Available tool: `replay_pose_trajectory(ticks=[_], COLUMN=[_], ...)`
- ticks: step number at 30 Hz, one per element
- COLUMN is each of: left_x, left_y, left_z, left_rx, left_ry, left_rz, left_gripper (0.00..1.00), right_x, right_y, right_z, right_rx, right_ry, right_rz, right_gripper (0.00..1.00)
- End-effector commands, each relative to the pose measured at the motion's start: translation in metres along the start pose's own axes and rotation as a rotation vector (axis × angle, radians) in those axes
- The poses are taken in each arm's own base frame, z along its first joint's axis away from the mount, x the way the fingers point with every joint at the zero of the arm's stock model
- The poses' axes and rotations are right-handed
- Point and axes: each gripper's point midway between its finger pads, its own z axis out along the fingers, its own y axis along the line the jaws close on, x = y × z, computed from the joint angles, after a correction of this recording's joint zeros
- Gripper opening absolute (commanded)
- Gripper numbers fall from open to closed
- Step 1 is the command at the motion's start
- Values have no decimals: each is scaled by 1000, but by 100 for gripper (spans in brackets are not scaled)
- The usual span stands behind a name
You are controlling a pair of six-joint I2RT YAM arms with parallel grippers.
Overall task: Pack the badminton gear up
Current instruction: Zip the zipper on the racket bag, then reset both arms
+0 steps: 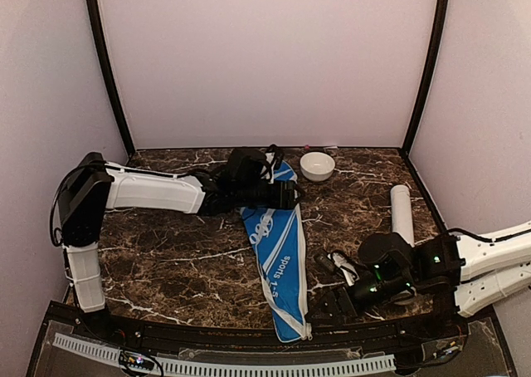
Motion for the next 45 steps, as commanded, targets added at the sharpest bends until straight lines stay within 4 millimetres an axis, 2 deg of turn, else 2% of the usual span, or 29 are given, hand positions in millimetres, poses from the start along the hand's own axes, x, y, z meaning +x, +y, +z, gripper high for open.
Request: replay_pose_trajectory(ticks=[1,4,7,10,12,15,18,21,24,27,29,32,35,38,41,45], left_x=[-38,-37,-35,-28,-25,-27,-33,-42,-37,-26,-17,5,15,23,23,20], left_y=[-27,-21,-10,13,35,75,117,174,223,270,297,325,332,331,325,324], left_z=[-54,-78,-102,-116,-123,-134,-151,-182,-220,-266,-299,-341,-370,-378,-381,-381], left_rx=[62,35,-6,-53,-82,-138,-232,-311,-412,-537,-620,-792,-940,-969,-958,-964], left_ry=[-117,-142,-160,-133,-101,-110,-135,-189,-246,-305,-359,-421,-492,-544,-625,-680], left_rz=[82,113,154,179,160,127,129,54,5,-73,-137,-183,-147,-88,5,103], left_gripper=[72,77,82,85,85,85,86,87,88,90,92,98,99,98,98,99], right_x=[-30,-54,-83,-112,-133,-169,-198,-216,-219,-210,-199,-182,-160,-143,-128,-122], right_y=[-10,-14,-19,-33,-46,-81,-125,-176,-223,-263,-284,-300,-310,-313,-318,-324], right_z=[-11,-21,-34,-47,-55,-72,-89,-112,-148,-191,-223,-268,-305,-332,-342,-339], right_rx=[66,109,168,231,271,350,418,500,581,663,726,778,827,925,1028,1066], right_ry=[-122,-210,-305,-390,-451,-552,-623,-675,-740,-803,-857,-958,-1078,-1208,-1310,-1365], right_rz=[13,-7,-26,-32,-32,-6,46,110,165,205,239,269,280,275,246,178], right_gripper=[79,82,91,94,97,100,100,99,99,99,99,99,99,99,99,98])
